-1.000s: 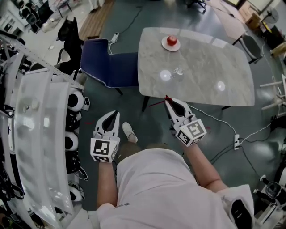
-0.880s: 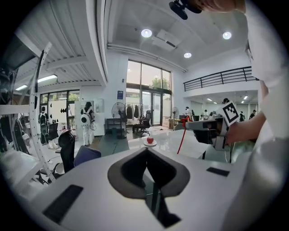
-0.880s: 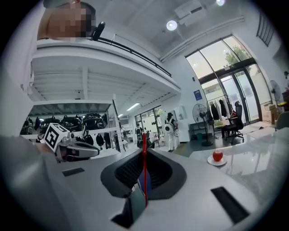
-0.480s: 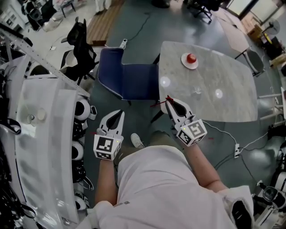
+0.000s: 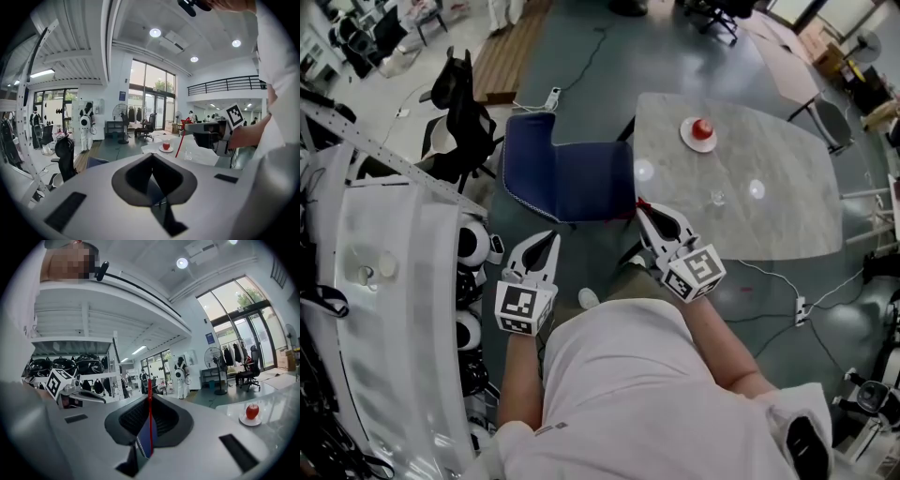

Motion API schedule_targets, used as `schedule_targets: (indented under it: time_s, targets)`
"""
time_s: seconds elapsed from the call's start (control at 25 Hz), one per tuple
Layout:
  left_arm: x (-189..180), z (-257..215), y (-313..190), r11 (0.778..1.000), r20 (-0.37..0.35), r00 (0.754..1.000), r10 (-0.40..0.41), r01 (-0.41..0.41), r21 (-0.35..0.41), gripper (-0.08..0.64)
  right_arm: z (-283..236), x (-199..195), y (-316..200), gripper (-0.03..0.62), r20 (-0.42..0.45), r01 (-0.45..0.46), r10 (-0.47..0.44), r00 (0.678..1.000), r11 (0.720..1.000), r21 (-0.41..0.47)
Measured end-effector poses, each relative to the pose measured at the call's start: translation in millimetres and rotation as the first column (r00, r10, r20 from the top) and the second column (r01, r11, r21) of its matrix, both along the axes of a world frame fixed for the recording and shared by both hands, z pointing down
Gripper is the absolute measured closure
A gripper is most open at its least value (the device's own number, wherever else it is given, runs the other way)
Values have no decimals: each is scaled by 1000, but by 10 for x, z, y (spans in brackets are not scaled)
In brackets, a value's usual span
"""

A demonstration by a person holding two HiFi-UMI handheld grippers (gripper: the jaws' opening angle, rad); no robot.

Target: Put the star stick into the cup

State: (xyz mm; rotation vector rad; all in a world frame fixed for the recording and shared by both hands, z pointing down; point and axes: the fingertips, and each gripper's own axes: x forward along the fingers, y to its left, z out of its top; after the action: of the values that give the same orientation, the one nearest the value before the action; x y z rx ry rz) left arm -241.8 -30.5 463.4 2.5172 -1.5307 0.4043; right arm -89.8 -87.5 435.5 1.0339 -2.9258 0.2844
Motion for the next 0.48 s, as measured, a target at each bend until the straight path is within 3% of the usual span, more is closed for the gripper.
schedule_targets:
  time_s: [0.2,0.48]
  targets:
    - [199,-11,-331,1000,6,1000,17,-17,-9,558,14,146,-320,566,-32,5,-4,999,1000,18]
    - [561,-20,-760,999,11,1000,28,-28,-20,558,58,677,-869,566,-67,-60,61,996,998,22]
